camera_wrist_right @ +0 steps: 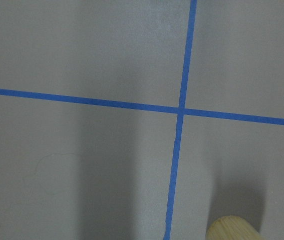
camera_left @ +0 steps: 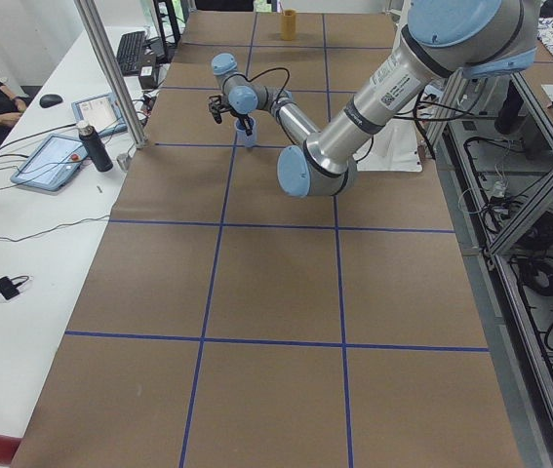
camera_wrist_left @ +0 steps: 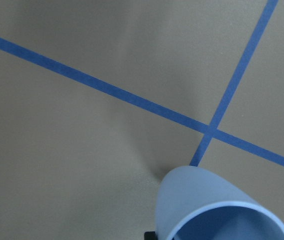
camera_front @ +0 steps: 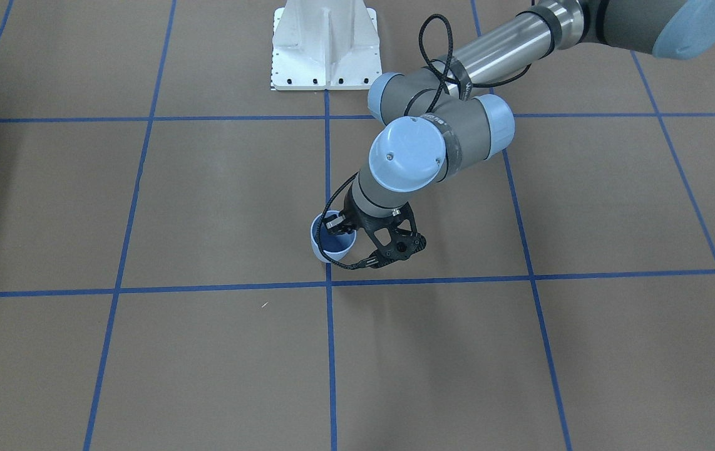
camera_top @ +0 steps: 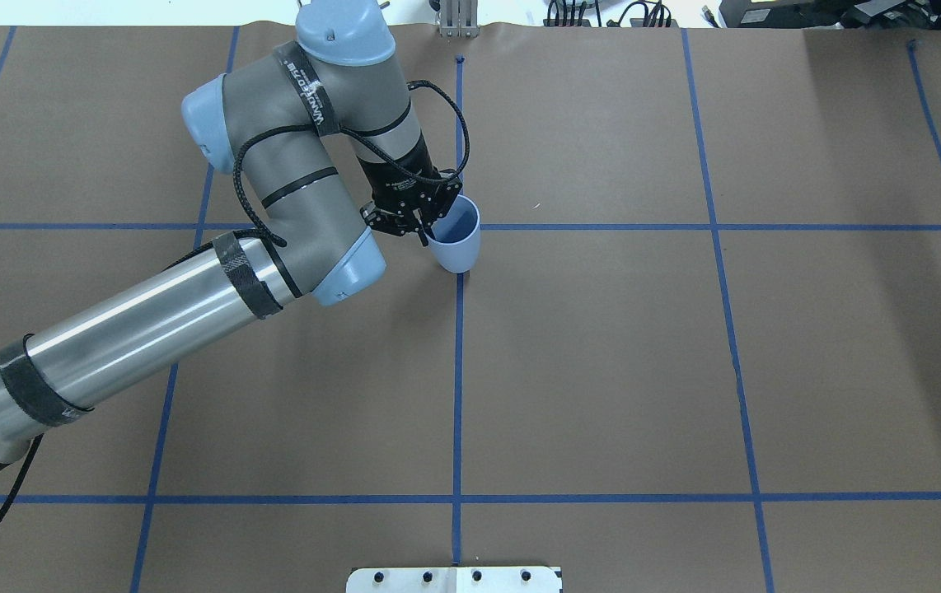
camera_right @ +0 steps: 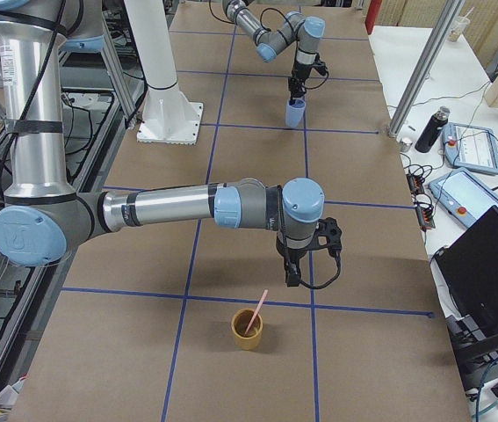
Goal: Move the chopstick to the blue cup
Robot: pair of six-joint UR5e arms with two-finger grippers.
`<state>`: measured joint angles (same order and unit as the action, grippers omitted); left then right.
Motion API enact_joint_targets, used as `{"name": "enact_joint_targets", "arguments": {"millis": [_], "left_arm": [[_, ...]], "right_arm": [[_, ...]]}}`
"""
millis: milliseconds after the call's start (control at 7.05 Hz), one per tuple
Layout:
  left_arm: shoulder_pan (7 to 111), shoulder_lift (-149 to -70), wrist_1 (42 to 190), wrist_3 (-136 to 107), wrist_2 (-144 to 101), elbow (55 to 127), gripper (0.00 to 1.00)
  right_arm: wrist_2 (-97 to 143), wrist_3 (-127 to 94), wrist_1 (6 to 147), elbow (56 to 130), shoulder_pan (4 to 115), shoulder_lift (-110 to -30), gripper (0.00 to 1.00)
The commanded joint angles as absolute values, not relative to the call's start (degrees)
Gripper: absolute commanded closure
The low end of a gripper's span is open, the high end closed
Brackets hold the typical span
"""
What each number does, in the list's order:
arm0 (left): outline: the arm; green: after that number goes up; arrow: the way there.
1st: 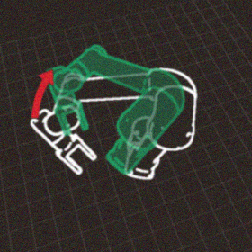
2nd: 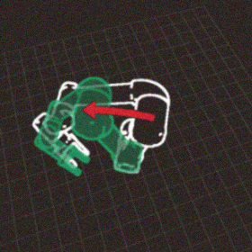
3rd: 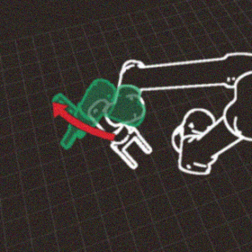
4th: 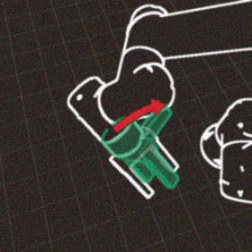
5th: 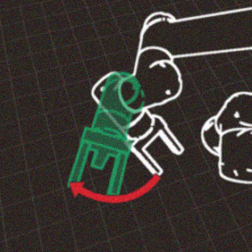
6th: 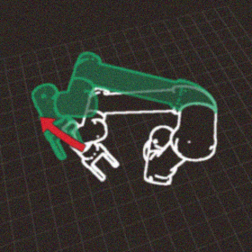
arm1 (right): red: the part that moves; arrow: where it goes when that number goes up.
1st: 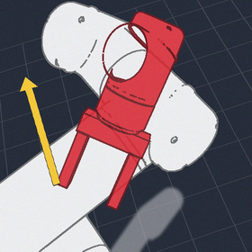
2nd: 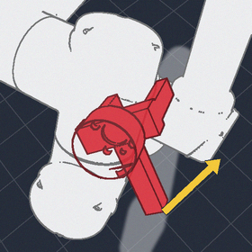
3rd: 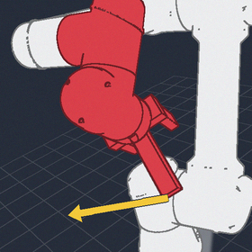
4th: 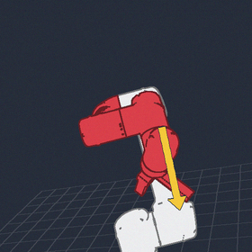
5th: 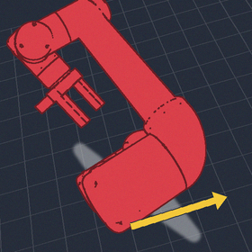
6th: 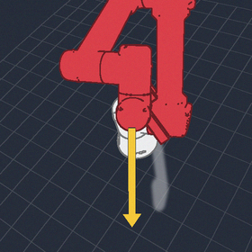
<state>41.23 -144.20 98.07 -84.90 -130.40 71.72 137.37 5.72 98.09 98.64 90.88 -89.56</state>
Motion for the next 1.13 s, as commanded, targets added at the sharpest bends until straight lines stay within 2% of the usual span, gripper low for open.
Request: {"name": "enact_joint_targets", "arguments": {"millis": [0, 142, 284, 709, 993], "left_arm": [[41.0, -144.1, 98.5, -85.0, -130.0, 71.3, 0.4], [41.0, -144.1, 98.6, -85.0, -129.8, 71.3, 0.18], [40.7, -144.2, 98.6, -85.0, -127.9, 71.9, 0.02], [43.6, -143.8, 97.4, -85.2, -127.8, 77.9, 0.02], [43.9, -142.0, 94.1, -84.6, -127.8, 82.4, 0.02]], "right_arm": [[137.4, 5.7, 98.1, 98.5, 90.9, -89.5, 0.0], [137.5, 5.8, 98.1, 98.4, 90.9, -89.5, 0.0], [137.5, 5.8, 98.1, 98.4, 90.9, -89.3, 0.0], [136.4, 7.5, 98.2, 99.6, 91.7, -89.1, 0.0], [133.4, 26.3, 97.8, 99.8, 94.5, -92.3, 0.0]]}}
